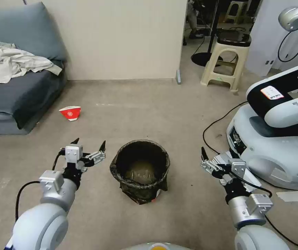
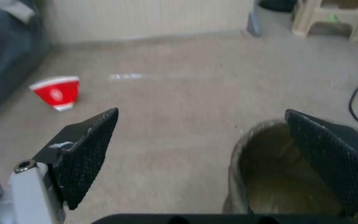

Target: Pick up the trash can from the floor.

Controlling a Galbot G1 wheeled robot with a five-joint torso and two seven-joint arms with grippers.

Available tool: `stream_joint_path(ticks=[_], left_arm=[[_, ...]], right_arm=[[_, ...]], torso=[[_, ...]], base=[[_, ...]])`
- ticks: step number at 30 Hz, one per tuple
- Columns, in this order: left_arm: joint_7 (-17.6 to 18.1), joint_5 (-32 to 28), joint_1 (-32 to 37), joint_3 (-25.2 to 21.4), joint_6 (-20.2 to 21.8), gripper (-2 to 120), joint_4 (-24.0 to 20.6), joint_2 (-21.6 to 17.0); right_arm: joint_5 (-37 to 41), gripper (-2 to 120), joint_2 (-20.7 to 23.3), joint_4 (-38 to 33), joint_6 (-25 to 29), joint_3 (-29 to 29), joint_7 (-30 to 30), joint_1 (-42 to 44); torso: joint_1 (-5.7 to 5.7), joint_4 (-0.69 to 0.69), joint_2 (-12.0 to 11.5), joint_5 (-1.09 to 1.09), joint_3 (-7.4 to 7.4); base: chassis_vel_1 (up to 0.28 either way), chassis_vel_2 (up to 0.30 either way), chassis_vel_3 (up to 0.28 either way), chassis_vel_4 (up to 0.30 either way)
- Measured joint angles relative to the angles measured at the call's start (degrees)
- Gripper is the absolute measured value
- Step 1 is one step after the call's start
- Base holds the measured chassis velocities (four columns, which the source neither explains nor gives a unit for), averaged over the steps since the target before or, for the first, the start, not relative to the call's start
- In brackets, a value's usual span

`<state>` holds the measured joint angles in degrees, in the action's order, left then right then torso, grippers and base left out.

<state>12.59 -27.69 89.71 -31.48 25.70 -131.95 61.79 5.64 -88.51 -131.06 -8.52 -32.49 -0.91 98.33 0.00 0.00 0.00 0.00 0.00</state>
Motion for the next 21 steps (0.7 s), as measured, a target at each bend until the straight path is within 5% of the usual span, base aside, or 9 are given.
stream_joint_path(ticks=[8,11,21], left_arm=[[2.09,-2.22,-5.67,6.07,5.44,100,2.86,-1.64],[4.77,-4.94,-10.58,10.28,11.02,100,4.75,-1.69],[7.72,-5.57,-16.12,15.39,16.31,100,9.87,-0.12]], right_arm=[[0.24,100,0.28,0.72,-0.26,-0.37,0.55,-0.15],[0.26,100,-0.03,1.09,-0.33,-0.55,0.87,-0.22],[0.26,100,-0.22,2.22,-0.33,-0.88,1.2,-0.35]], torso=[[0.0,0.0,0.0,0.0,0.0],[0.0,0.0,0.0,0.01,0.0],[0.0,0.0,0.0,0.0,0.0]], base=[[0.0,0.0,0.0,0.0],[0.0,0.0,0.0,0.0],[0.0,0.0,0.0,0.0]])
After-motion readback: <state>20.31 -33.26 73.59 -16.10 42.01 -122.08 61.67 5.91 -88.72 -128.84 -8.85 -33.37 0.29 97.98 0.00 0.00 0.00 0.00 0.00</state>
